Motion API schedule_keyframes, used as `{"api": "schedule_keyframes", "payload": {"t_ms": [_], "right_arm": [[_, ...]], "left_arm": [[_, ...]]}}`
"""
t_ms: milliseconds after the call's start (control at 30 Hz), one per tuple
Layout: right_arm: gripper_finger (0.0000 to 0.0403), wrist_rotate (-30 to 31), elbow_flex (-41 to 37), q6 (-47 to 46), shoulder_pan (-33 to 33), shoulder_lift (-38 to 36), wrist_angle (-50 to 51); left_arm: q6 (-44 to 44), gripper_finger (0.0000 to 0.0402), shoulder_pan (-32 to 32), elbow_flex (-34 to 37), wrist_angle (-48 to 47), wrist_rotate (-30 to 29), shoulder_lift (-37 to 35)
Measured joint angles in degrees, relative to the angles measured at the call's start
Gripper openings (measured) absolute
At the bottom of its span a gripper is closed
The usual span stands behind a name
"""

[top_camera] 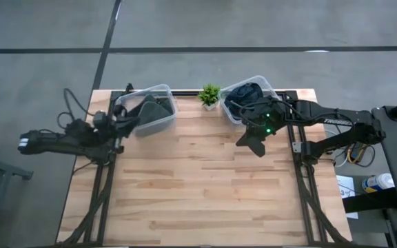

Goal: Pick & Place hat
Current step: Return to Home Position

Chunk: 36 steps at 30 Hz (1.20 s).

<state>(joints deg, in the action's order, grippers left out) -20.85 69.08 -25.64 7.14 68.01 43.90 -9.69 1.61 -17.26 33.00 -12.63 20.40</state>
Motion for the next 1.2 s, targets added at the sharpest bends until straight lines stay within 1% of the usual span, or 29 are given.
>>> {"api": "schedule_keyframes", "payload": {"t_ms": [367, 533, 667, 733, 967, 1200], "right_arm": [[0.0009, 0.0, 0.0, -0.7, 0.0, 0.0, 0.0], [0.0009, -0.1, 0.0, -1.2, 0.0, 0.0, 0.0], [0.0009, -0.2, 0.0, -1.2, 0.0, 0.0, 0.3], [0.0009, -0.2, 0.0, -2.5, 0.0, 0.0, 0.3], [0.0009, -0.2, -1.3, -6.8, 0.0, 0.0, 0.4], [0.0009, -0.6, -3.4, -7.2, 0.0, 0.1, 0.3]], "left_arm": [[1.0, 0.0000, 0.0, 7.4, 0.0, 2.8, -15.3], [1.0, 0.0000, 0.0, 9.7, -0.5, 3.8, -20.4], [0.7, 0.0000, 0.0, 10.1, 0.8, 4.5, -20.2], [0.4, 0.0000, 0.0, 10.4, -0.7, 4.9, -20.2], [-2.9, 0.0000, 0.0, 12.3, -2.2, 12.0, -20.3], [-7.3, 0.0000, 0.0, 16.4, -1.9, 12.9, -20.3]]}}
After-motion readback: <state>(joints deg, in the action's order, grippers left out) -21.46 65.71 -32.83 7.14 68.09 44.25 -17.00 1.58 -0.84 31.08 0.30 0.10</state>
